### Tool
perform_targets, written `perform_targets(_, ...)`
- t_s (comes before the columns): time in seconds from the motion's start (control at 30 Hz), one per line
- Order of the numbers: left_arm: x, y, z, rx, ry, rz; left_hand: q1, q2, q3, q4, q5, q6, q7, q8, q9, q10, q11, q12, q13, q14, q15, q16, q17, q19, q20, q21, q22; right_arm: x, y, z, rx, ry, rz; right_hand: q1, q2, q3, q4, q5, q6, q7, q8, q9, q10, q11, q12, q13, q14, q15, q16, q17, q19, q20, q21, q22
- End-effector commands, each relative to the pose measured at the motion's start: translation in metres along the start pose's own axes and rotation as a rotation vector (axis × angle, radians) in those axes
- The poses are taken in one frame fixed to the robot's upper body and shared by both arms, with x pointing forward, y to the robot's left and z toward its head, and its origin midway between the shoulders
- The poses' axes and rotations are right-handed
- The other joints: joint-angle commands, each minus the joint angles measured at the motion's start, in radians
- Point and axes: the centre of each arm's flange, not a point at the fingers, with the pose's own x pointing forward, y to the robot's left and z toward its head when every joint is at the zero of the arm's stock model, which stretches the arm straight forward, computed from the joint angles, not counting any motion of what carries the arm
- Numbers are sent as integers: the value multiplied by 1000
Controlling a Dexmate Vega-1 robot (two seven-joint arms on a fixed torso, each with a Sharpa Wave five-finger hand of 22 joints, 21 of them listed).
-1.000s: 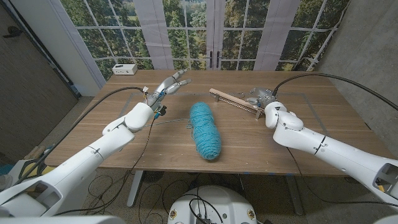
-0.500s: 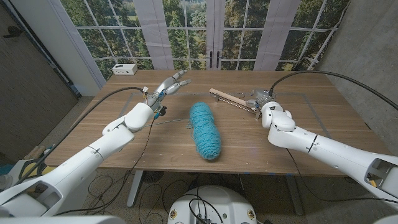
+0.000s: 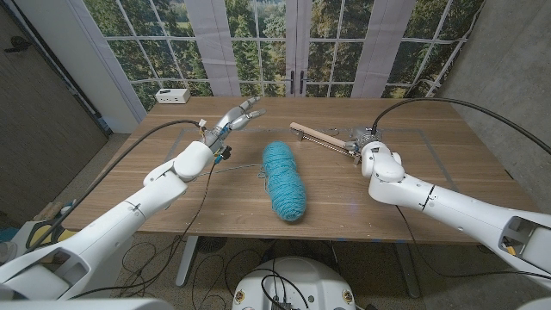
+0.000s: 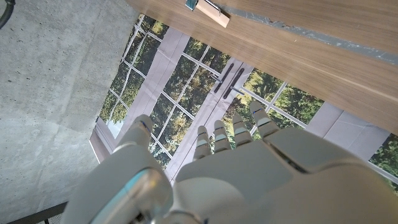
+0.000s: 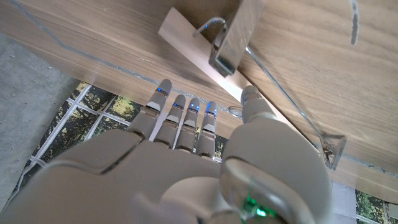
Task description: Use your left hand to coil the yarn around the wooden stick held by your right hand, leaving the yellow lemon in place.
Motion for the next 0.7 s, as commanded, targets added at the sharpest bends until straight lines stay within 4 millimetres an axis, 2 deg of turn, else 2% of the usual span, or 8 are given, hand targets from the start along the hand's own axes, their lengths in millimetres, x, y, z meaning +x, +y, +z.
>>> perform_targets(0.03, 1, -1, 0, -7, 3, -2, -11, 1, -3, 4, -3, 6, -5, -1, 5, 5, 6, -3, 4, -5, 5, -1, 5, -4, 9, -1, 3, 5, 12, -3, -27, 24, 29, 14, 0, 10, 1, 5, 13, 0, 6, 3, 15, -5, 7, 2, 11, -56, 2, 2, 12, -2, 2, 4)
perform_targets(0.2, 2, -1, -1, -13, 2, -10, -17, 2, -5, 7, -2, 6, -5, -2, 5, 6, 5, -3, 4, -5, 5, -1, 6, -5, 8, -2, 3, 6, 14, -3, -40, 33, 22, 30, 2, 17, 1, 8, 26, -4, 8, 3, 34, -9, 10, 3, 30, -63, 6, 4, 22, -6, 4, 4)
perform_targets(0.33, 2, -1, -2, -20, -1, -9, -24, 3, -8, 12, -2, 6, -5, -3, 5, 6, 7, -5, 5, -6, 7, -1, 7, -7, 9, -3, 3, 8, 16, -2, -69, 45, 25, 65, 19, 35, -1, 12, 41, -16, 9, 3, 47, -17, 9, 4, 43, -76, 11, 9, 32, -15, 4, 4)
perform_targets(0.43, 1, -1, -2, -16, -4, -4, -26, 4, -9, 13, -2, 6, -5, -3, 5, 5, 8, -5, 5, -7, 7, -1, 7, -8, 10, -4, 3, 10, 18, -2, -78, 55, 36, 75, 22, 37, 2, 10, 63, -21, 15, 3, 48, -19, 7, 4, 43, -80, 12, 13, 36, -17, 5, 4)
perform_targets(0.5, 1, -1, -2, -23, -3, -7, -28, 4, -10, 15, -2, 6, -5, -4, 5, 5, 8, -5, 5, -7, 7, -1, 7, -7, 10, -4, 4, 11, 19, -3, -78, 62, 46, 87, 23, 32, 16, 3, 156, -22, 43, 4, 53, -23, 0, 5, 38, -83, 14, 23, 39, -18, 1, 5)
perform_targets(0.53, 1, -1, -3, -23, -3, -6, -29, 4, -10, 15, -2, 6, -5, -4, 5, 5, 9, -6, 5, -7, 7, -1, 7, -7, 10, -4, 4, 11, 19, -3, -81, 65, 45, 91, 23, 32, 16, 2, 172, -16, 48, 4, 57, -29, -1, 5, 38, -83, 15, 25, 38, -20, -1, 5)
perform_targets(0.6, 1, -1, -3, -27, -3, -7, -30, 5, -11, 16, -2, 6, -6, -4, 6, 5, 9, -6, 5, -7, 7, -1, 7, -8, 10, -4, 4, 11, 19, -3, -90, 67, 42, 109, 31, 36, 17, 0, 236, -37, 64, 1, 75, -29, -1, 5, 35, -90, 18, 30, 38, -24, -4, 5)
perform_targets(0.7, 1, -1, -3, -32, -6, -3, -32, 5, -12, 17, -2, 6, -6, -4, 6, 6, 8, -6, 5, -7, 7, -1, 7, -8, 11, -4, 4, 11, 19, -4, -93, 69, 42, 120, 30, 37, 18, -4, 277, -40, 71, -1, 107, -28, 7, 5, 45, -101, 24, 34, 40, -25, -5, 5)
